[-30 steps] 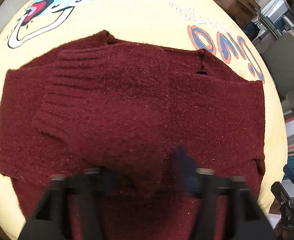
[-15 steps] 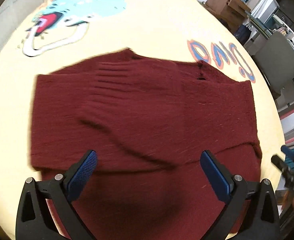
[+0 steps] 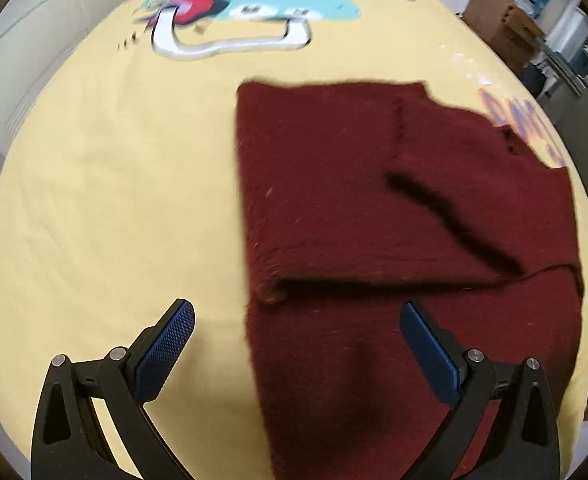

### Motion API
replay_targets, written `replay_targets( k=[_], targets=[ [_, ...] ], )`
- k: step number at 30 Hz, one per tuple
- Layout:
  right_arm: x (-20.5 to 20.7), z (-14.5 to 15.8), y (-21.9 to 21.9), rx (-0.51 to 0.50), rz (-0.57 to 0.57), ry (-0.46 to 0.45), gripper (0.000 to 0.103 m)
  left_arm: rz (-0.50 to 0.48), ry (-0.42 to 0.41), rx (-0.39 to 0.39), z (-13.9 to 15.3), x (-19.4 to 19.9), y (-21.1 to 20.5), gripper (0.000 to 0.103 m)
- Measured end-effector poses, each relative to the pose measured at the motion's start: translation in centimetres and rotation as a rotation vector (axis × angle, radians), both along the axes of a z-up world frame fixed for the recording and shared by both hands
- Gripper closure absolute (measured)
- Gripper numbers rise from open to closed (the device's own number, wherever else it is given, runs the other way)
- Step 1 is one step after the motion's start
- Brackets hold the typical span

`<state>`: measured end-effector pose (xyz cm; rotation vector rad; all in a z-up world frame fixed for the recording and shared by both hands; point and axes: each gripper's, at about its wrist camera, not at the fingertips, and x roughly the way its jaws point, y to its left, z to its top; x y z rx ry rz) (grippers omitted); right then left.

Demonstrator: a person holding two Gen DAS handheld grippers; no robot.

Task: Fold small clothes

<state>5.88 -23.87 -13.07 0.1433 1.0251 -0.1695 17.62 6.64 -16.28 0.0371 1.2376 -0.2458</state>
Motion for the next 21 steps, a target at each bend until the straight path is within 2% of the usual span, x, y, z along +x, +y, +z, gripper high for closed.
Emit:
replay_targets(
  k=[2, 4, 6, 8, 10, 12, 14, 21],
  targets=[
    [0.2, -0.1, 0.6, -0.014, 0.018, 0.011, 0.0, 0.032, 0.002, -0.012, -1.1, 0.5, 0.3, 0.003],
    [0.3, -0.2, 1.0, -0.026, 0.029, 0.016, 0.0, 0.057, 0.012, -0.032, -2.4, 1.2, 0.4, 0.009],
    [0.4, -0.2, 1.4, -0.034, 0.035, 0.024, 0.0, 0.075, 0.017, -0.023, -3.2, 1.9, 0.3, 0.031],
    [0.7, -0.2, 1.7, -0.044, 0.042, 0.03, 0.0, 0.08, -0.021, -0.006, -3.3, 2.2, 0.0, 0.037],
    [1.1, -0.1, 2.3, -0.06, 0.055, 0.037, 0.0, 0.065, -0.038, -0.002, -3.1, 2.4, -0.5, 0.048],
    [1.5, 0.1, 2.9, -0.071, 0.069, 0.037, 0.0, 0.046, -0.042, -0.018, -3.0, 2.4, -0.9, 0.072],
    [2.3, 0.5, 3.9, -0.081, 0.089, 0.033, 0.0, 0.021, -0.028, -0.042, -2.9, 2.5, -1.3, 0.09],
    [7.0, 4.1, 10.6, -0.094, 0.224, -0.054, 0.0, -0.013, 0.015, -0.082, -2.8, 2.5, -1.1, 0.092]
  ],
)
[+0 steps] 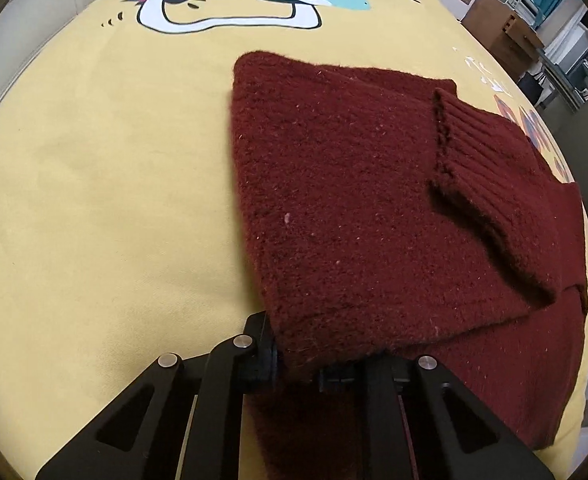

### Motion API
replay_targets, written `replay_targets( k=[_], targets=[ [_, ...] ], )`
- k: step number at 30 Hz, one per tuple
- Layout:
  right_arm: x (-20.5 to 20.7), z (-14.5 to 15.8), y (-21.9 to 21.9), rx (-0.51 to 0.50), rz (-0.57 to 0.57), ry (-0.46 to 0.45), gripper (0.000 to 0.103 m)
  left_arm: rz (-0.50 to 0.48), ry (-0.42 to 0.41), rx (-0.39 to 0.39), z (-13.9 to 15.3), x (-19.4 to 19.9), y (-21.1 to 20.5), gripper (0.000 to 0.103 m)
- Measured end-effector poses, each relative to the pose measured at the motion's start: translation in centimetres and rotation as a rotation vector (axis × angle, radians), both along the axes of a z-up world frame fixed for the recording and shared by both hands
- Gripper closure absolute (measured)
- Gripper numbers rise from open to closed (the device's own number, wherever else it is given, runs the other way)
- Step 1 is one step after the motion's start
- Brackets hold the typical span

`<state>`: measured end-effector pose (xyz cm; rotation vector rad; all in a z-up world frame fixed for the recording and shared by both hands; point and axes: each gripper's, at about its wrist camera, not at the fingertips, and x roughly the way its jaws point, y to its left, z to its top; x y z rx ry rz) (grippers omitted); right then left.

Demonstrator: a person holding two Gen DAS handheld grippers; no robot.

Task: Fold small clothes

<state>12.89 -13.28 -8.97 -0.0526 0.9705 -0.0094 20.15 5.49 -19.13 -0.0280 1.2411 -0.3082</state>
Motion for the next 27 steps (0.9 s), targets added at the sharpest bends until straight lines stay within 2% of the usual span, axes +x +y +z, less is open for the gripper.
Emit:
replay_targets(
  k=[3, 7, 11, 14, 15, 17, 18, 19, 20, 21, 22, 27],
  targets=[
    [2.4, 0.4, 3.8, 0.004, 0.096, -0.031, 0.0, 0.002, 0.013, -0.013, -0.3, 0.4, 0.5, 0.092],
    [5.8, -1.9, 8.4, 0.005, 0.195, 0.025, 0.001, -0.017, 0.013, 0.009, -0.5, 1.0, 0.5, 0.092],
    [8.1, -4.6, 10.9, 0.014, 0.222, 0.052, 0.001, -0.048, -0.003, 0.061, -0.6, 1.2, -0.4, 0.092],
    [9.1, -6.9, 11.7, 0.018, 0.217, 0.083, 0.004, -0.052, -0.002, 0.065, -0.6, 0.9, -0.7, 0.092],
    [9.3, -7.4, 11.8, 0.017, 0.216, 0.089, 0.009, -0.048, 0.002, 0.059, -0.6, 1.0, -0.7, 0.092],
    [9.8, -8.4, 12.0, 0.012, 0.213, 0.114, 0.025, -0.044, 0.007, 0.049, -0.6, 1.2, -0.8, 0.092],
    [9.9, -8.9, 12.2, 0.0, 0.206, 0.125, 0.042, -0.043, 0.01, 0.048, -0.6, 1.3, -0.8, 0.092],
    [10.0, -9.2, 12.1, -0.022, 0.196, 0.131, 0.051, -0.043, 0.01, 0.05, -0.5, 1.3, -0.6, 0.092],
    [10.0, -9.4, 12.1, -0.032, 0.194, 0.133, 0.055, -0.044, 0.01, 0.053, -0.5, 1.3, -0.7, 0.092],
    [10.1, -9.3, 11.8, -0.025, 0.199, 0.13, 0.074, -0.046, 0.009, 0.056, -0.7, 1.4, -0.2, 0.092],
    [10.0, -9.0, 11.3, -0.014, 0.194, 0.123, 0.086, -0.05, 0.006, 0.057, -0.9, 0.7, 0.5, 0.092],
    [8.9, -6.3, 6.4, 0.112, 0.083, 0.067, 0.087, -0.049, 0.006, 0.053, -0.6, 0.5, 1.0, 0.092]
  ],
)
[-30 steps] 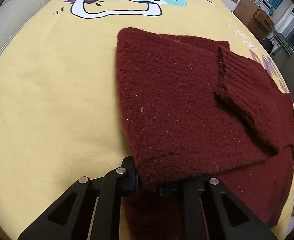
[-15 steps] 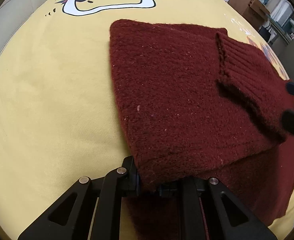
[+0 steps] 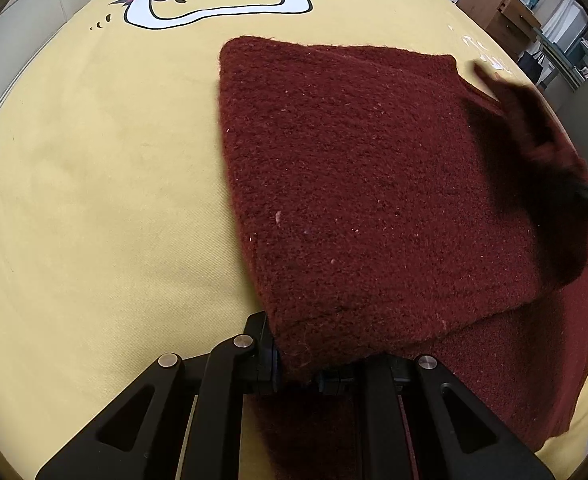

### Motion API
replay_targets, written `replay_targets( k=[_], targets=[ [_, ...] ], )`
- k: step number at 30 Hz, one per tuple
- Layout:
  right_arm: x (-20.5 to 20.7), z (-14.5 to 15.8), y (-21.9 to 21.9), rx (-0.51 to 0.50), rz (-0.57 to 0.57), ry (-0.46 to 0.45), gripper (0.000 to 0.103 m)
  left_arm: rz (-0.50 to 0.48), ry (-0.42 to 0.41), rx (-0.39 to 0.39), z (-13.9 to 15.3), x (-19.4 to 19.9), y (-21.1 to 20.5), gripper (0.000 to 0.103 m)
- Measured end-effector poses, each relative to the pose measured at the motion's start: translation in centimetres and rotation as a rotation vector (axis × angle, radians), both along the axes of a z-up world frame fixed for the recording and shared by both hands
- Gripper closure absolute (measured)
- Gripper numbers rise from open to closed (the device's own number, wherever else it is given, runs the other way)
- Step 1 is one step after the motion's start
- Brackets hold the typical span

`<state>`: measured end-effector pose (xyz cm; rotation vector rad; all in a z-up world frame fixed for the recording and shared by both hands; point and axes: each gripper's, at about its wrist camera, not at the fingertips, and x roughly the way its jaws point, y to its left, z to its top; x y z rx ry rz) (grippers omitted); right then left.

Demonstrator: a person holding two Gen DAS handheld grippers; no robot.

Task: Fold small clothes
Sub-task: 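Fold the held side inward over the body with the right tool and release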

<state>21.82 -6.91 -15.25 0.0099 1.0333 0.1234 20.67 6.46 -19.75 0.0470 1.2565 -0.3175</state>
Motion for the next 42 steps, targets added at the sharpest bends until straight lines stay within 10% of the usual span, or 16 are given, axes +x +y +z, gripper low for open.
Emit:
replay_targets(
  k=[23, 28, 39, 41, 42],
  targets=[
    [-7.7, -2.8, -18.1, 0.206, -0.41, 0.103, 0.085, -0.004, -0.006, 0.015, -0.3, 0.4, -1.7, 0.092],
    [-7.7, -0.5, -20.0, 0.198, -0.467, 0.081, 0.031, -0.021, -0.026, 0.004, -0.5, 0.4, -1.9, 0.092],
    [-1.0, -3.6, -17.2, 0.089, -0.341, 0.243, 0.029, -0.018, -0.027, -0.01, -0.6, 0.6, -1.7, 0.092],
    [-1.3, -3.4, -16.2, 0.061, -0.311, 0.23, 0.047, -0.02, -0.03, -0.012, -0.5, 0.6, -1.5, 0.092],
    [-1.6, -3.1, -15.8, 0.065, -0.288, 0.225, 0.075, -0.026, -0.035, -0.01, -0.3, 0.6, -1.5, 0.092]
  ],
)
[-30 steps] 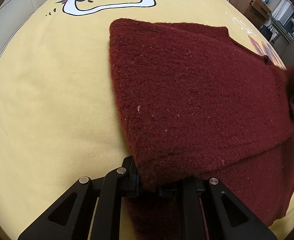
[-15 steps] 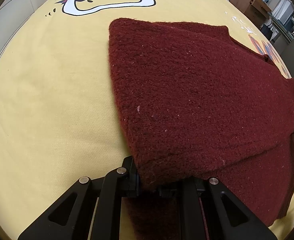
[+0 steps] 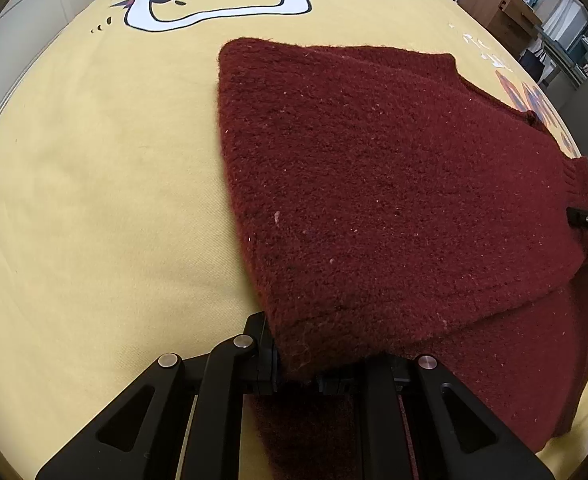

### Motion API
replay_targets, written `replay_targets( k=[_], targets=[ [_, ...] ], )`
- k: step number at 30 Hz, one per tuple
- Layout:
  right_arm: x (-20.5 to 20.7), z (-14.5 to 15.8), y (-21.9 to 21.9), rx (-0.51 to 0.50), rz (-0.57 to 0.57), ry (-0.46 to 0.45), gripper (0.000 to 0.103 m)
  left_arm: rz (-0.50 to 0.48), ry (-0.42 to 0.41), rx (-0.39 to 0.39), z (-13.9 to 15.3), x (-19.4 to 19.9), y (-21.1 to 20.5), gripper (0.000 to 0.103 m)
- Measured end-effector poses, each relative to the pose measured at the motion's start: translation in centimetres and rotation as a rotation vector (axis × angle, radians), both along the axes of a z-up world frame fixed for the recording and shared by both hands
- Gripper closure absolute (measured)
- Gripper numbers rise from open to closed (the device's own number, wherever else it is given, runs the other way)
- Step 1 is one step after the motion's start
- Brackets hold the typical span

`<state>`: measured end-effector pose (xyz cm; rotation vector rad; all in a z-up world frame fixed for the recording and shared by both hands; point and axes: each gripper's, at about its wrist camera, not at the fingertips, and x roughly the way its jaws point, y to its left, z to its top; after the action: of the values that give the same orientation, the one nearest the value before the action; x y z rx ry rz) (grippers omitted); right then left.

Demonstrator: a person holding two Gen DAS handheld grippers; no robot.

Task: Fold small clothes
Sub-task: 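Fold the held side inward over the body with the right tool and release, then lift both tools and move them to the sweater hem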

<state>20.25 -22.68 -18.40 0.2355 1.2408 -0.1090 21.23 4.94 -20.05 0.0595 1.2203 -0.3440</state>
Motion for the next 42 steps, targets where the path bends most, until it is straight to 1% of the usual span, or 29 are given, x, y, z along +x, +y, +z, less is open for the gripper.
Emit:
replay_targets(
  k=[1, 3, 7, 9, 12, 15, 18, 20, 21, 22, 23, 24, 25, 26, 27, 28, 30, 32, 33, 34, 35, 36, 38, 39, 40, 41, 42],
  targets=[
    [-0.3, 0.4, 0.1, 0.03, 0.009, -0.01, 0.091, -0.002, -0.003, 0.001, 0.3, -0.5, 0.1, 0.092],
    [-0.9, 0.9, -0.4, 0.088, -0.005, -0.036, 0.091, -0.011, -0.012, -0.002, 0.9, -0.8, 0.1, 0.092],
    [-2.4, 2.9, -1.9, 0.065, -0.023, -0.106, 0.092, -0.02, -0.005, -0.019, 1.4, -0.9, 0.2, 0.092],
    [-3.1, 3.5, -2.8, 0.007, -0.051, -0.124, 0.092, -0.027, 0.002, -0.012, 1.0, -0.9, 0.0, 0.092],
    [-3.2, 2.4, -3.5, 0.015, -0.063, -0.089, 0.092, -0.02, 0.011, 0.004, 0.0, -0.6, -0.6, 0.092],
    [-2.9, 0.6, -3.2, -0.027, -0.049, -0.055, 0.091, -0.003, 0.019, 0.003, 0.2, 0.5, 0.0, 0.091],
    [-2.5, 0.1, -2.8, -0.04, -0.058, -0.051, 0.089, -0.02, -0.01, 0.046, 0.5, 0.3, -0.5, 0.09],
    [-2.4, 0.2, -2.3, -0.075, -0.046, -0.048, 0.085, -0.024, -0.037, 0.07, 0.8, 0.0, -0.9, 0.09],
    [-2.4, 0.3, -2.0, -0.099, -0.038, -0.05, 0.077, -0.025, -0.047, 0.079, 1.0, -0.2, -1.1, 0.089],
    [-2.6, 0.3, -1.8, -0.127, -0.032, -0.052, 0.065, -0.024, -0.056, 0.089, 1.1, -0.3, -1.3, 0.087],
    [-2.7, 0.3, -1.6, -0.17, -0.029, -0.051, 0.06, -0.019, -0.061, 0.108, 1.3, -0.3, -1.5, 0.081],
    [-2.8, 0.4, -1.6, -0.19, -0.028, -0.053, 0.052, -0.007, -0.064, 0.136, 1.5, -0.3, -1.6, 0.062],
    [-3.1, 0.5, -1.7, -0.197, -0.031, -0.059, 0.044, 0.001, -0.067, 0.148, 1.7, -0.3, -1.7, 0.046],
    [-3.5, 0.8, -1.9, -0.197, -0.039, -0.068, 0.038, 0.048, -0.046, 0.171, 1.9, -0.3, -1.7, 0.009],
    [-3.7, 1.2, -2.1, -0.194, -0.046, -0.076, 0.026, 0.047, -0.044, 0.168, 2.2, -0.4, -1.5, 0.001],
    [-4.1, 1.7, -2.2, -0.198, -0.051, -0.093, 0.021, 0.044, -0.047, 0.158, 2.6, -0.5, -1.3, 0.001],
    [-4.9, 3.1, -2.3, -0.226, -0.05, -0.159, 0.021, 0.036, -0.049, 0.164, 3.5, -0.5, -0.9, 0.001],
    [-5.8, 4.3, -2.1, -0.251, -0.037, -0.205, 0.017, 0.033, -0.089, 0.16, 5.1, -1.1, -0.3, 0.001],
    [-6.2, 5.0, -1.9, -0.251, -0.029, -0.227, 0.012, 0.033, -0.116, 0.148, 6.1, -1.5, 0.1, 0.001],
    [-6.5, 5.6, -1.8, -0.247, -0.021, -0.242, 0.002, 0.033, -0.143, 0.134, 7.1, -1.7, 0.3, 0.001],
    [-6.8, 6.1, -1.3, -0.244, -0.008, -0.26, 0.0, 0.033, -0.164, 0.122, 7.9, -1.9, 0.4, 0.001],
    [-7.2, 6.7, -0.8, -0.244, 0.007, -0.282, 0.0, 0.03, -0.203, 0.099, 9.3, -2.1, 0.3, 0.001],
    [-7.7, 7.5, 0.8, -0.254, 0.036, -0.318, 0.0, 0.024, -0.246, 0.061, 10.8, -2.3, 0.0, 0.001],
    [-7.8, 7.9, 1.6, -0.258, 0.049, -0.336, 0.0, 0.016, -0.266, 0.021, 11.6, -2.3, -0.6, 0.001],
    [-7.7, 8.0, 2.4, -0.258, 0.057, -0.351, 0.0, 0.011, -0.274, -0.002, 12.1, -2.3, -1.8, 0.001],
    [-7.9, 8.2, 3.3, -0.255, 0.066, -0.367, 0.0, 0.003, -0.279, -0.024, 12.1, -1.6, -3.7, 0.001],
    [-7.9, 8.2, 4.3, -0.25, 0.077, -0.381, 0.0, -0.009, -0.279, -0.035, 11.9, -1.7, -4.5, 0.001]
  ],
)
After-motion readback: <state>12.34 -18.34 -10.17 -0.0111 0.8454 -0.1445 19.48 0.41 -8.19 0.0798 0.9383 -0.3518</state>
